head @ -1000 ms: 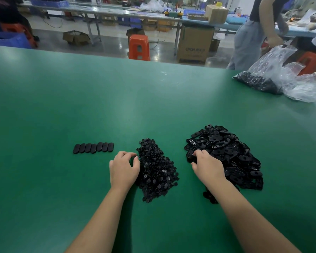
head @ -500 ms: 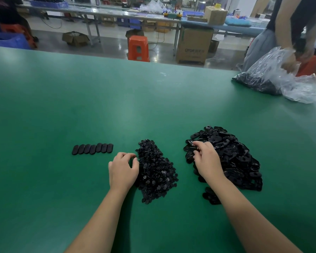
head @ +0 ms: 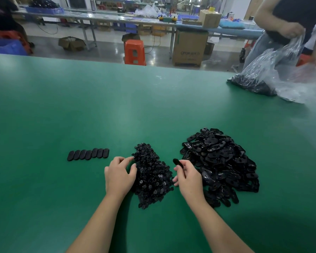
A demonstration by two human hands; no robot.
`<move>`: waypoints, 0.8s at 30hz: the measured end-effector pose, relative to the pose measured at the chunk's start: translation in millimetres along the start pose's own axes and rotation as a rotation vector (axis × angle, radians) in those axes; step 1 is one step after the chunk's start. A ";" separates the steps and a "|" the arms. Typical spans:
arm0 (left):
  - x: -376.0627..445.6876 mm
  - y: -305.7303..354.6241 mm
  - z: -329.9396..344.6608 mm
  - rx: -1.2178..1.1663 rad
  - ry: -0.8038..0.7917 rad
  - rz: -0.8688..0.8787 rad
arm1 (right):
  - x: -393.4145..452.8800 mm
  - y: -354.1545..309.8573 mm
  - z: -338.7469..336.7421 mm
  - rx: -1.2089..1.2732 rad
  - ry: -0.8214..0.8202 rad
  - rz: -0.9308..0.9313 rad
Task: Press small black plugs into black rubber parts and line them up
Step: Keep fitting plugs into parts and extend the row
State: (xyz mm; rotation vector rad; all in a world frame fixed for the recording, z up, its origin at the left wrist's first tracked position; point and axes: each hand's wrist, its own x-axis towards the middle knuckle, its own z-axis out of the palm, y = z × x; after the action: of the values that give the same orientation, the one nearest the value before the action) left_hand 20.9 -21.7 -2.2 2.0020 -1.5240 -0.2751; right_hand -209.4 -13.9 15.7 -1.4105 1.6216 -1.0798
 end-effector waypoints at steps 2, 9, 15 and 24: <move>0.2 -0.6 0.0 0.033 -0.006 0.017 | -4.8 4.1 4.6 -0.014 -0.002 -0.008; 1.0 -1.4 0.0 0.013 -0.003 0.014 | -8.8 9.6 5.6 -0.033 0.015 -0.006; -0.1 -1.4 -0.5 -0.002 0.009 0.004 | -9.9 12.0 3.0 0.000 0.013 -0.005; -1.9 1.0 -2.4 -0.053 0.015 -0.015 | -8.9 14.4 3.4 0.035 0.010 0.009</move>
State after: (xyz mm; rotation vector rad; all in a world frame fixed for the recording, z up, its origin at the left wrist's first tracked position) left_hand 20.7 -19.3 -0.1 1.9703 -1.4786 -0.3029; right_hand -210.6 -4.9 1.1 -1.3758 1.6067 -1.1065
